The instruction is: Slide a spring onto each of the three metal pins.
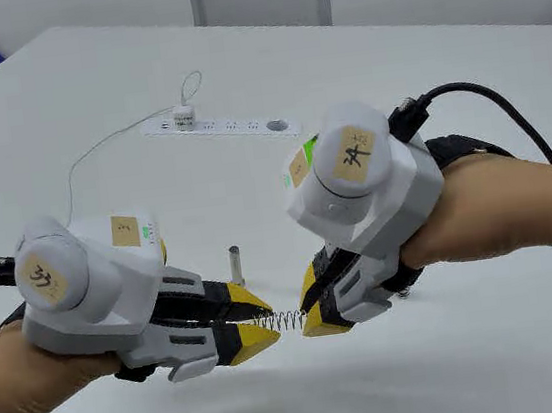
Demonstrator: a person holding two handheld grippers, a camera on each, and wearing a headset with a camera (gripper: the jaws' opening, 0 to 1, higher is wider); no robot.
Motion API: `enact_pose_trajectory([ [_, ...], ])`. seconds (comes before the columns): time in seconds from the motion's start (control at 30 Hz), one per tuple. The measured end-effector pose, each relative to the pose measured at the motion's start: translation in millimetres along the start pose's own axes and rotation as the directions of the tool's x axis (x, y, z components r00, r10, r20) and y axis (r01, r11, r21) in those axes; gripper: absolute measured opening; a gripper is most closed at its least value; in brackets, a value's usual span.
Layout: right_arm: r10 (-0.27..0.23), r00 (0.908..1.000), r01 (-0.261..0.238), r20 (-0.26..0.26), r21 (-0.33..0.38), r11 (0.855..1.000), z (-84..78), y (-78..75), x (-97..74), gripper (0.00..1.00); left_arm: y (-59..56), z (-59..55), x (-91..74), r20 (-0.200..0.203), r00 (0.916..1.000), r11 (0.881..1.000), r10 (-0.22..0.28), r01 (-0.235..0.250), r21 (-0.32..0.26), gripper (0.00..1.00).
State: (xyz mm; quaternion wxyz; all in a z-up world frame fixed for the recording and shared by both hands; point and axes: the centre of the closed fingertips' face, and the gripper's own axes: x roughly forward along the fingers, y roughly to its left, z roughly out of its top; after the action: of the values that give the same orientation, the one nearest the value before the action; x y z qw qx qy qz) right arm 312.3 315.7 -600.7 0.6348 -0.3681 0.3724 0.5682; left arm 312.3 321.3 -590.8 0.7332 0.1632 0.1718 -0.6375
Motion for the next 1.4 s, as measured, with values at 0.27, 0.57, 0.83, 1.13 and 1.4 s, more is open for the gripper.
enact_pose_trajectory([
  [0.27, 0.01, 0.9999, -0.01, -0.004, -0.007, 1.0, -1.9, 1.5, 0.8, 0.12, -2.2, 0.0, 1.0, 0.002, 0.9999, 1.0, -0.014, 0.014, 0.008, 0.12],
  [0.57, 0.02, 0.9997, -0.021, -0.015, -0.015, 1.0, -4.0, 3.4, 3.0, 0.13, -6.0, 4.8, 0.2, 0.019, 0.9994, 0.999, -0.029, 0.028, 0.017, 0.11],
  [0.83, 0.024, 0.9994, -0.024, -0.025, -0.01, 1.0, -7.8, 5.0, 4.1, 0.14, -8.0, 14.0, -2.9, 0.055, 0.9979, 0.999, -0.036, 0.035, 0.016, 0.11],
  [1.13, 0.002, 1.0, -0.002, -0.002, -0.007, 1.0, -1.7, 2.7, -5.5, 0.12, -6.9, 11.8, -3.1, 0.05, 0.9983, 0.999, -0.031, 0.031, 0.014, 0.11],
  [1.4, -0.02, 0.9991, 0.02, 0.038, -0.015, 1.0, 14.2, 0.2, -18.6, 0.12, -4.8, 8.4, -2.2, 0.036, 0.9991, 1.0, -0.022, 0.022, 0.012, 0.11],
])
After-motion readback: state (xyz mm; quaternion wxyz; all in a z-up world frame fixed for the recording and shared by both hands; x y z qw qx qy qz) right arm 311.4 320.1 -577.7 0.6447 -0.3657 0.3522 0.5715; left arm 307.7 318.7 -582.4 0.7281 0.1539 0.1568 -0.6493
